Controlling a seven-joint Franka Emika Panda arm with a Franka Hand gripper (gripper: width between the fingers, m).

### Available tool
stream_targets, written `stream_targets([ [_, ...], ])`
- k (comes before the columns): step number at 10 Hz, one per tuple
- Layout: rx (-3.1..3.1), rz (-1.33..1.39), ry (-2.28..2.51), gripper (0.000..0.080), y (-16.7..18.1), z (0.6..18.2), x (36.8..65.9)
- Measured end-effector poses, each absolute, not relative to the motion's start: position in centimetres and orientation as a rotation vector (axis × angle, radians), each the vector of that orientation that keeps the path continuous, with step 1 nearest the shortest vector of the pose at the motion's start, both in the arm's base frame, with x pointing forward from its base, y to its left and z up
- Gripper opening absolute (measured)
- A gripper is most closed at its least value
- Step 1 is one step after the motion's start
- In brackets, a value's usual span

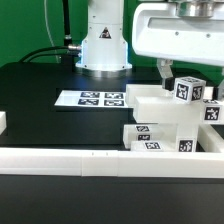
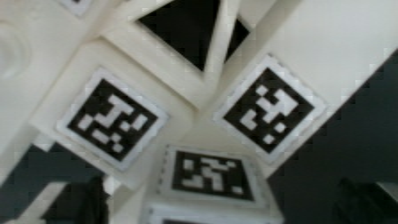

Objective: Assemble chair

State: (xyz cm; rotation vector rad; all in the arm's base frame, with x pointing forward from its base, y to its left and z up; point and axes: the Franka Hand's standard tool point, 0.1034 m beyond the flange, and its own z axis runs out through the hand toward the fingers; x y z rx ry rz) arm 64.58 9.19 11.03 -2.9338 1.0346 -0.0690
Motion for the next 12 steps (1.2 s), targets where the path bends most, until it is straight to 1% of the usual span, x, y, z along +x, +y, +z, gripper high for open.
stream_targets([
  [3,-3.041,-0.074,0.692,0.0649,9.0,11.0,64.6],
  [6,-3.135,-0.082,0.179,0.0649,9.0,10.8,64.6],
  [8,-3.149,-0.08,-0.08,0.0649,9.0,10.7,64.6],
  [10,-3.123,-0.058,-0.466,0.0649,8.4,10.0,64.6],
  [12,-3.105,-0.062,-0.599,0.0649,8.0,10.2,64.9],
])
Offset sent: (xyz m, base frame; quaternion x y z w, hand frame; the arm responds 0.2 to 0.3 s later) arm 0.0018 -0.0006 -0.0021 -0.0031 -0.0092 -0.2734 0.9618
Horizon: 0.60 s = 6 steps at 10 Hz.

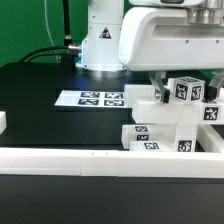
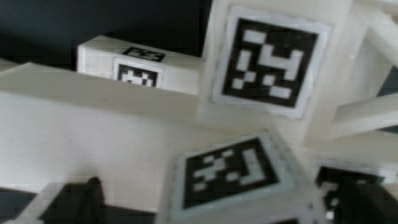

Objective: Assemble chair

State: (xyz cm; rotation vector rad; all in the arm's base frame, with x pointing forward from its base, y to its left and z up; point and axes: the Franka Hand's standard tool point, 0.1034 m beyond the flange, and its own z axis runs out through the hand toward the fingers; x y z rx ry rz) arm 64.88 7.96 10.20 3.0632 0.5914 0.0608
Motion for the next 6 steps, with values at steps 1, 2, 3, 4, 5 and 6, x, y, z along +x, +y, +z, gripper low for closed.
stream_targets([
  [1,3.059,0.061,0.615,0.0649,8.05,10.2,64.87],
  [2,3.06,0.062,0.61,0.0527,8.15,10.2,64.87],
  [3,3.06,0.062,0.608,0.0391,8.05,10.19,64.87],
  [4,3.06,0.063,0.607,0.0391,8.05,10.19,64.88],
  [5,3.064,0.063,0.588,0.0282,8.04,10.2,64.89],
  [6,3.07,0.063,0.56,0.0282,8.02,10.2,64.89],
])
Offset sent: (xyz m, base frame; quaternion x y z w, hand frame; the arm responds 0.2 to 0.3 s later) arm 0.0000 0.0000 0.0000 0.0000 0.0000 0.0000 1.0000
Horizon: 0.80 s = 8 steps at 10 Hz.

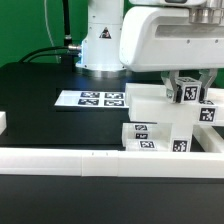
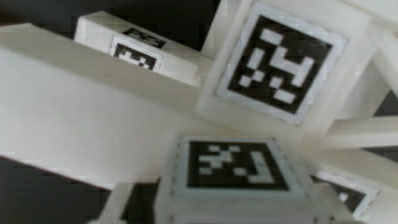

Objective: Assemble chair

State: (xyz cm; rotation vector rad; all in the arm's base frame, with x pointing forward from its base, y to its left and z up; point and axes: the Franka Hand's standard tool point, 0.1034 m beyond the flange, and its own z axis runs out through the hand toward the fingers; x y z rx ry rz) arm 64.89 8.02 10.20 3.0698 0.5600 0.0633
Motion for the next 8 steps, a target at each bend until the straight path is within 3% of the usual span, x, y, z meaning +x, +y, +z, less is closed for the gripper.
stream_targets([
  [4,3.122,0.075,0.183,0.0282,7.83,10.18,64.91],
  [8,3.122,0.091,-0.553,0.0284,7.81,10.15,64.89],
])
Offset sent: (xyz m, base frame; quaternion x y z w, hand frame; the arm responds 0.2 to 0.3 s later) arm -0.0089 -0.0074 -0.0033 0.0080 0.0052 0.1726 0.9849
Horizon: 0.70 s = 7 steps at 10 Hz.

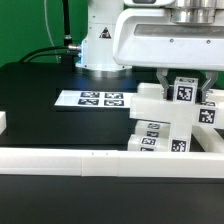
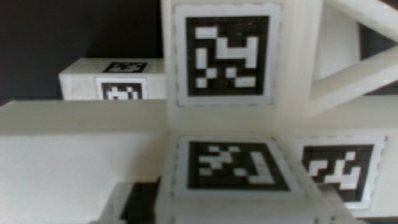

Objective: Assemble chair

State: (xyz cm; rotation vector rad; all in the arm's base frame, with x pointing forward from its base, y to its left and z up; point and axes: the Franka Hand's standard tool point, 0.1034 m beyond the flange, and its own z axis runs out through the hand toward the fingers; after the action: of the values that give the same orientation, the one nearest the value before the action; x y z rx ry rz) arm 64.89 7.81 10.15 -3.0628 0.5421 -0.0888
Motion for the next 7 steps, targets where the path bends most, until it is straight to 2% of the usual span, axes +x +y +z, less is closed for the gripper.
stream_targets([
  [3,-2.977,-0.081,0.88,0.0284,7.92,10.14,64.86],
  [6,-2.959,-0.08,0.938,0.0293,7.99,10.15,64.87],
  [7,-2.962,-0.081,0.926,0.0489,8.14,10.19,64.87],
])
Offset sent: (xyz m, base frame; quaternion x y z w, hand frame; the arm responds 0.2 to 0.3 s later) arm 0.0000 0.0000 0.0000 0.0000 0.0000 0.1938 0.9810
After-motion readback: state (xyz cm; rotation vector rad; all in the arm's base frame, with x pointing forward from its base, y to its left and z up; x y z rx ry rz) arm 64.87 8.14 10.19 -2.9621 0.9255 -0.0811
